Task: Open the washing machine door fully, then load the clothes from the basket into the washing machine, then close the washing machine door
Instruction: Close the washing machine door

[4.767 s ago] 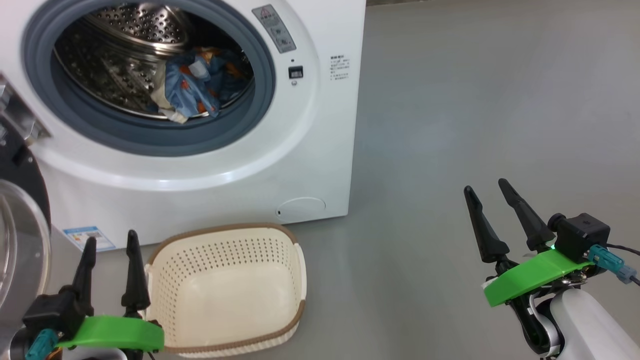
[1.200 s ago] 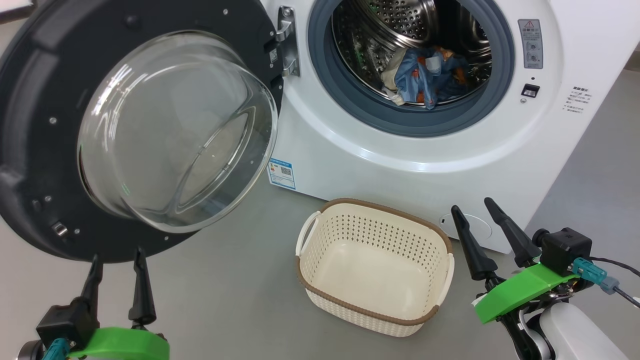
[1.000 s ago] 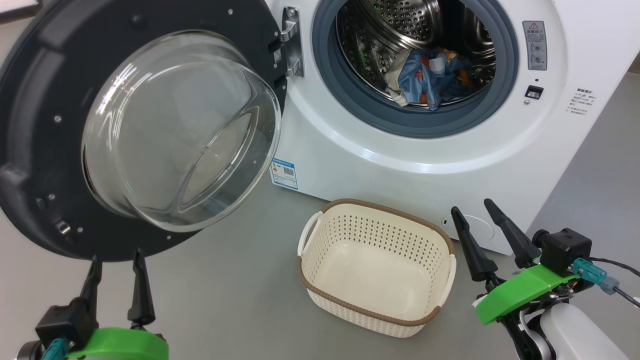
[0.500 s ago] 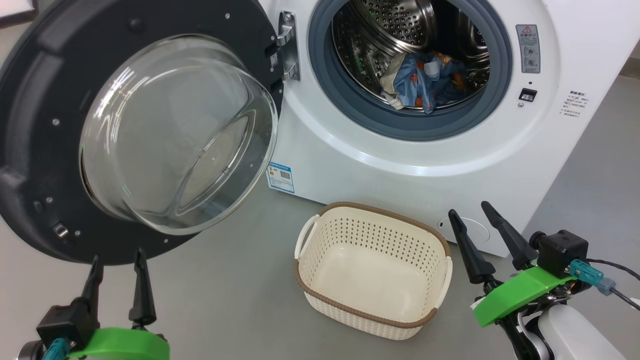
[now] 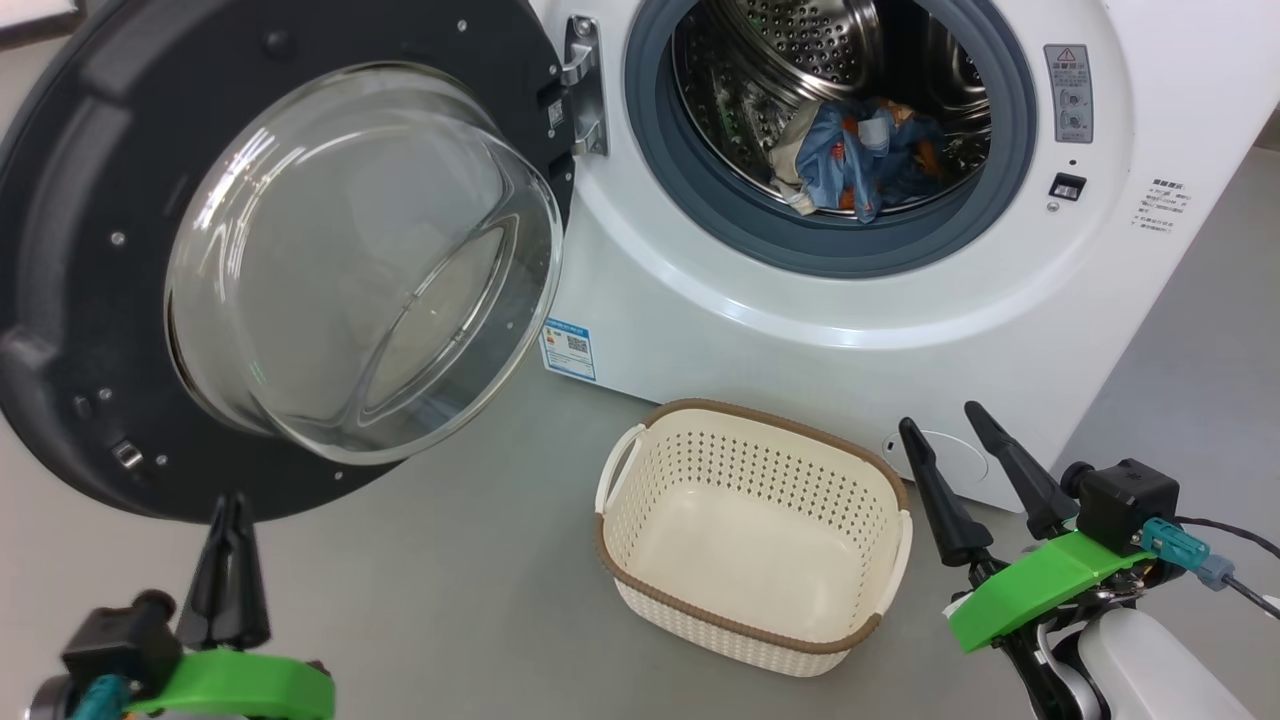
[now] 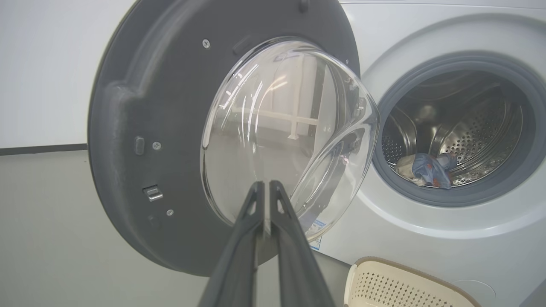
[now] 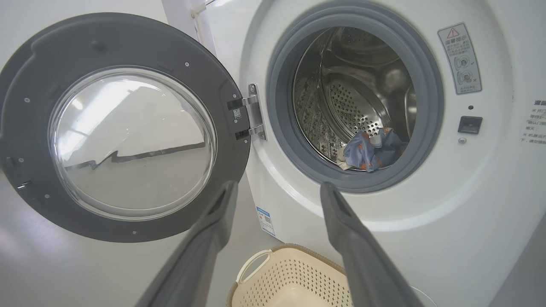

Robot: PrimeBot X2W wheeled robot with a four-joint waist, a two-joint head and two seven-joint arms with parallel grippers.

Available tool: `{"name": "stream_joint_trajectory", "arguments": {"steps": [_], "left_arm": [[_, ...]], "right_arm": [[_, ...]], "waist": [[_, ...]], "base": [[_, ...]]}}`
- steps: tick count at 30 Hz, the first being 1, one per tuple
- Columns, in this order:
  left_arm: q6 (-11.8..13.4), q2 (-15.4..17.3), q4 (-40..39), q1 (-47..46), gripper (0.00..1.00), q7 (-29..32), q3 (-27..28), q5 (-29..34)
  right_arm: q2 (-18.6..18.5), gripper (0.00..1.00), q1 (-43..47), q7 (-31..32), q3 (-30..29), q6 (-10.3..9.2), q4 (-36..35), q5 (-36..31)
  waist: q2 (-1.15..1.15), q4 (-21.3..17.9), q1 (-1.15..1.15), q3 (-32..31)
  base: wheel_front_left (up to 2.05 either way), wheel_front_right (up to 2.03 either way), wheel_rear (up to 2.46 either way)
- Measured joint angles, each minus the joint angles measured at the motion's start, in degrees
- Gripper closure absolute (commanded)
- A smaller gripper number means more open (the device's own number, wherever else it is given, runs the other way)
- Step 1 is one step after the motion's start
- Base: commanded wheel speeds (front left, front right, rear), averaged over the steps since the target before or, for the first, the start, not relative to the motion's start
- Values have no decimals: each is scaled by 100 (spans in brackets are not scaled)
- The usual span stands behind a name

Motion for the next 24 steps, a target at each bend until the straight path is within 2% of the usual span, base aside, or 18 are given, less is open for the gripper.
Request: {"name": "stream_joint_trajectory", "arguments": {"steps": [4, 9, 14, 15, 19, 22, 24], "left_arm": [[-120, 133, -313, -32, 100, 0, 136, -163], [-365, 620, -953, -460, 100, 9, 517, -402], [-613, 950, -1428, -1113, 100, 288, 976, -1023], [-715, 1016, -1437, -1390, 100, 393, 1188, -1389], [-864, 1217, -1117, -2011, 100, 604, 1567, -2071], [-894, 1310, -553, -2438, 100, 832, 1891, -2630], [-916, 1314, -87, -2751, 100, 1031, 2237, -3232]], "right_arm": [[-1, 0, 2, 0, 0, 0, -1, 0], [-7, 0, 7, 0, -12, 0, -4, 0], [-64, 0, 12, 0, -34, 0, -25, 0], [-80, 0, 12, 0, -32, 0, -32, 0], [-109, 0, 10, 0, -8, 0, -38, 0], [-151, 0, 3, 0, 32, 0, -36, 0], [-199, 0, -12, 0, 73, 0, -31, -1]], "waist": [[0, 17, 0, -1], [0, 11, 0, -1], [0, -6, 0, 52], [0, -16, 0, 85], [0, -62, 0, 159], [0, -120, 1, 225], [0, -169, 0, 272]], "base": [[0, 0, 0], [0, 0, 0], [0, 0, 0], [0, 0, 0], [0, 0, 0], [0, 0, 0], [0, 0, 0]]}}
